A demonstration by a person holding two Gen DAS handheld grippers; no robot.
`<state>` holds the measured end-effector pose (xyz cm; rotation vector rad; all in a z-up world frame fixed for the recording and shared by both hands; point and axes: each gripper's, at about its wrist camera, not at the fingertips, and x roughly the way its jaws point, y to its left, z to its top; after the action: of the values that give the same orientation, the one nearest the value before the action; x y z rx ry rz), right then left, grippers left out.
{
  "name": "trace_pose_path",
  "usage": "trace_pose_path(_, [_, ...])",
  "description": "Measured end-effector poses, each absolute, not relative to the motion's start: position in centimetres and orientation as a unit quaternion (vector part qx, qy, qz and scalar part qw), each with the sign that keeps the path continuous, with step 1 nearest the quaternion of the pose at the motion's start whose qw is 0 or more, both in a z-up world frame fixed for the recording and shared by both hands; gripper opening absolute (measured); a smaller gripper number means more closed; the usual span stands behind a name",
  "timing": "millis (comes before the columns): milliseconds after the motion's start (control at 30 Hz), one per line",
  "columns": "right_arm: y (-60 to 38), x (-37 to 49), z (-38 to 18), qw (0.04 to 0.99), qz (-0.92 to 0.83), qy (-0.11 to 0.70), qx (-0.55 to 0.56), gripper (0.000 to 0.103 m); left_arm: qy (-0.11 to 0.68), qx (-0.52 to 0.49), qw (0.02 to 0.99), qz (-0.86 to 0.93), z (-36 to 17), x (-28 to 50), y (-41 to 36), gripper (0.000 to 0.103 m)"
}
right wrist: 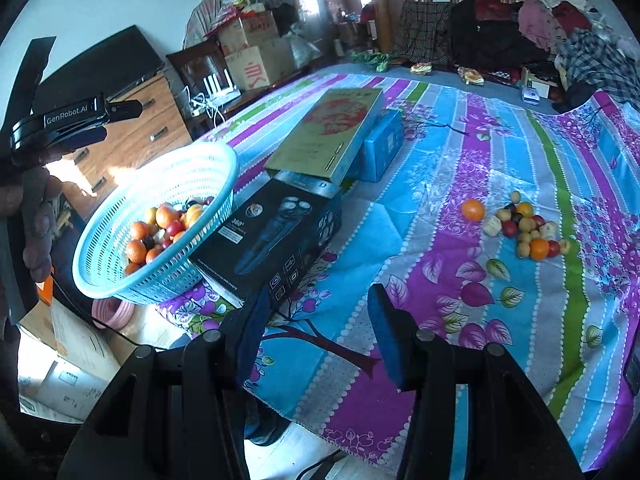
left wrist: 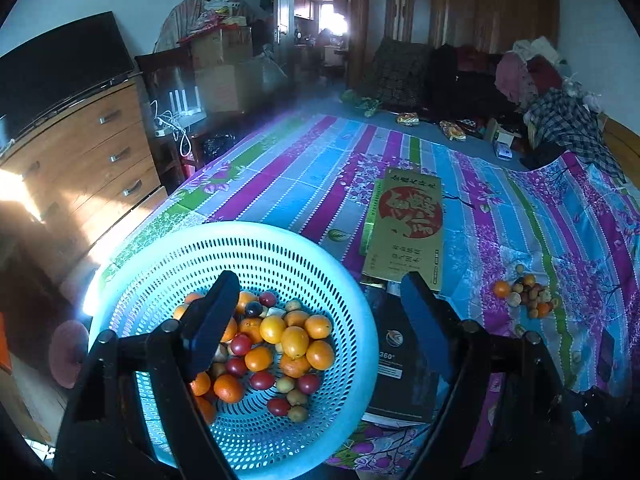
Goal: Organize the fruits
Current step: 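Move both tools back from the basket to the fruit pile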
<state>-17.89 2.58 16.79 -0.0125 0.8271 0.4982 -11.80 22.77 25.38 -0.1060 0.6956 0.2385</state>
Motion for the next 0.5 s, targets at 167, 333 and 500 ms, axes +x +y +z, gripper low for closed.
trace_pose_path(167, [1.7, -19.4, 18.2, 0.893, 0.244, 0.378, -0.004, 0.055, 0.324, -0.043, 0.938, 0.114, 27.1, -12.9, 21.4, 0.084])
trace_pose_path(333, [0.7, -20.7, 19.2, 0.898, 0.246, 0.363, 0.0, 0.055, 0.321, -0.035, 0.941, 0.102, 27.5, -13.5, 19.3, 0.084])
trace_pose_path(500, [-0.2, -21.6, 19.6, 0.904, 0.243, 0.352, 0.009, 0.068, 0.32, -0.024, 0.943, 0.088, 27.8, -13.8, 17.9, 0.085])
